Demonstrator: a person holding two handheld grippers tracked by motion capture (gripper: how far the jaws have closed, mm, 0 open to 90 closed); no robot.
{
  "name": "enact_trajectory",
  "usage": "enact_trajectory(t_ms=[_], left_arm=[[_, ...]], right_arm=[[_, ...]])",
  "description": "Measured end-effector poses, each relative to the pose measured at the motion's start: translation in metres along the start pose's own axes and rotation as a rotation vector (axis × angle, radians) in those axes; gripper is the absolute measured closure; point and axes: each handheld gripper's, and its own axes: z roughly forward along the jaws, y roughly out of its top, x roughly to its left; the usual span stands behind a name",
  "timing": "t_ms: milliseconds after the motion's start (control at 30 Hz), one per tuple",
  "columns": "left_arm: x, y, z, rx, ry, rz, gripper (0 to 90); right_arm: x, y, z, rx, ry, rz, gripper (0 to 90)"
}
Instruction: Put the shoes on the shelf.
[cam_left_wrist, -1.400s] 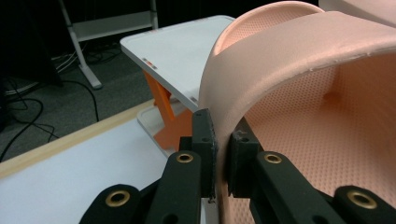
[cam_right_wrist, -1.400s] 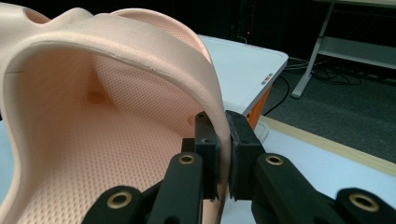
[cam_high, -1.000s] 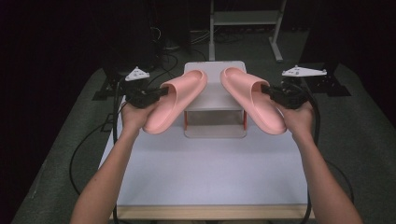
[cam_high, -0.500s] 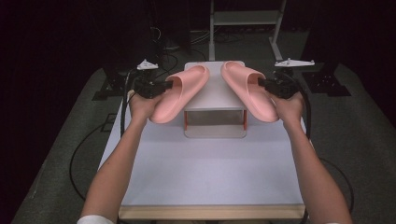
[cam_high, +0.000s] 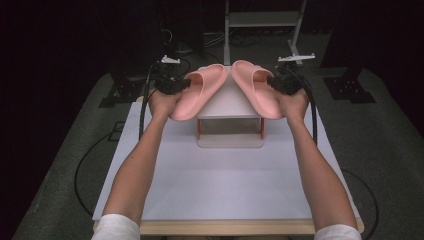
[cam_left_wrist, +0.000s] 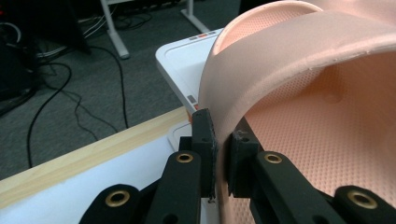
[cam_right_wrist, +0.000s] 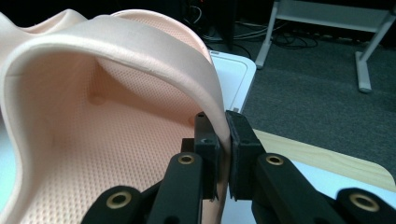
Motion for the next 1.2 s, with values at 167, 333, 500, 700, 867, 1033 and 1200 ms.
enact_trajectory(t_ms=[167, 333, 500, 700, 867, 1033, 1200], left_arm=[[0.003, 0.004, 0.009, 0.017, 0.033, -0.019, 83.9], [0.003, 0.007, 0.017, 0.035, 0.062, -0.033, 83.9], [0.0, 0.012, 0.023, 0.046, 0.077, -0.033, 83.8], [-0.004, 0.014, 0.027, 0.041, 0.082, -0.04, 83.7], [-0.008, 0.013, 0.028, 0.037, 0.087, -0.038, 82.7], [-0.013, 0.014, 0.027, 0.033, 0.073, -0.027, 76.8], [-0.013, 0.012, 0.024, 0.033, 0.048, -0.038, 73.4]], right_arm=[[0.005, 0.004, 0.012, 0.021, -0.026, 0.002, 84.0], [0.007, 0.008, 0.019, 0.03, -0.046, -0.009, 83.8], [0.009, 0.012, 0.023, 0.038, -0.056, -0.014, 83.7], [0.007, 0.011, 0.025, 0.039, -0.06, 0.002, 83.7], [0.008, 0.011, 0.024, 0.037, -0.061, 0.003, 81.9], [0.01, 0.01, 0.023, 0.039, -0.033, 0.006, 74.0], [0.008, 0.006, 0.021, 0.024, -0.011, 0.017, 72.3]])
